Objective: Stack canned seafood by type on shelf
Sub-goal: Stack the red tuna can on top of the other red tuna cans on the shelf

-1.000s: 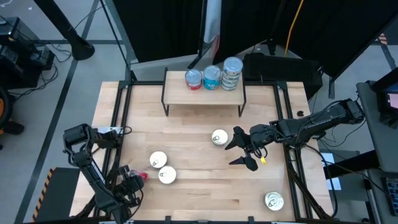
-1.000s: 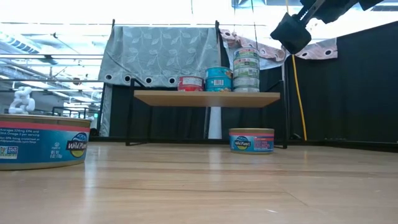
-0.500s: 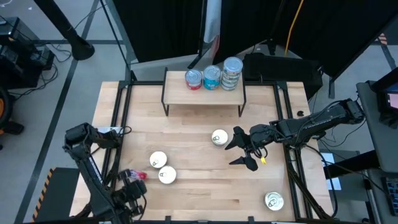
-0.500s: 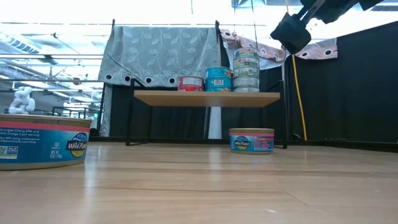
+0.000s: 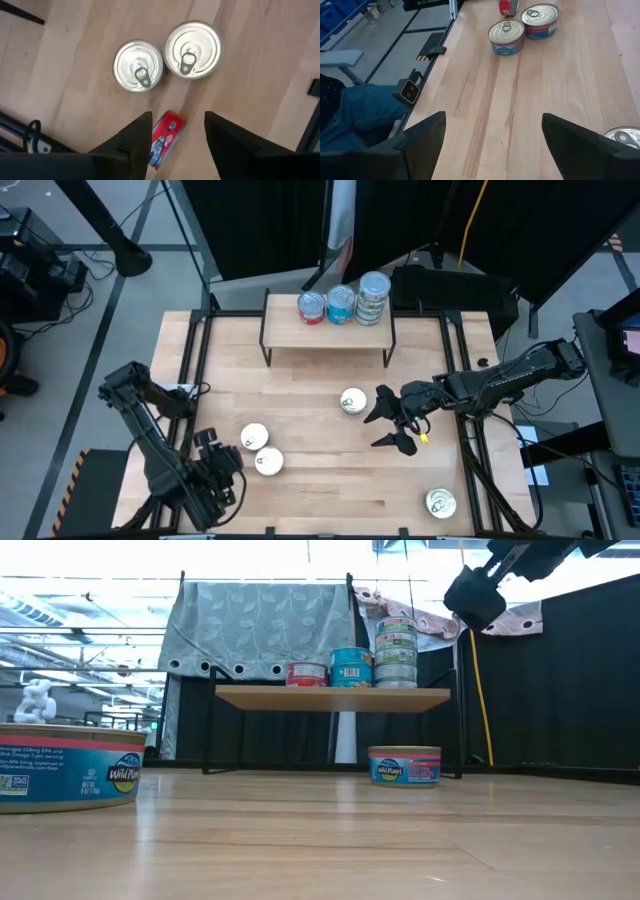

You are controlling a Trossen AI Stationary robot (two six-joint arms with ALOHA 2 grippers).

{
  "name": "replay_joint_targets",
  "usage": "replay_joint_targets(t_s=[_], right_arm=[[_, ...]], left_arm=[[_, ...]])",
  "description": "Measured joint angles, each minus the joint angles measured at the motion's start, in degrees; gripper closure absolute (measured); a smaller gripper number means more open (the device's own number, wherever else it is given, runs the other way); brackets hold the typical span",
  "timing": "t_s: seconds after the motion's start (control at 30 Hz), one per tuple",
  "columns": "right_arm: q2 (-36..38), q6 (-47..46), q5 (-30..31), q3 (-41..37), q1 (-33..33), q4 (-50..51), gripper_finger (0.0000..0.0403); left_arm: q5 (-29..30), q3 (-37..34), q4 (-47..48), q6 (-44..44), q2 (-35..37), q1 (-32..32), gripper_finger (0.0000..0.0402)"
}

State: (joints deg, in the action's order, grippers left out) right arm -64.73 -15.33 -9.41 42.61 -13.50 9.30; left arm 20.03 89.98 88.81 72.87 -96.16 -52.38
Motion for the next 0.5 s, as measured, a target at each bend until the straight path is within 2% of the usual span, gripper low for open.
replay_joint_targets(t_s=[0.33, 0.5], right_arm=[[0.0, -0.5, -1.2, 0.0, -0.2, 0.0, 0.0083], [0.0, -0.4, -1.5, 0.0, -0.2, 0.5, 0.0083]], left_arm=[[-4.1, -5.8, 0.1, -2.8, -0.2, 0.9, 0.0217], [-7.0, -7.0, -1.1, -3.6, 0.2, 0.2, 0.0184]])
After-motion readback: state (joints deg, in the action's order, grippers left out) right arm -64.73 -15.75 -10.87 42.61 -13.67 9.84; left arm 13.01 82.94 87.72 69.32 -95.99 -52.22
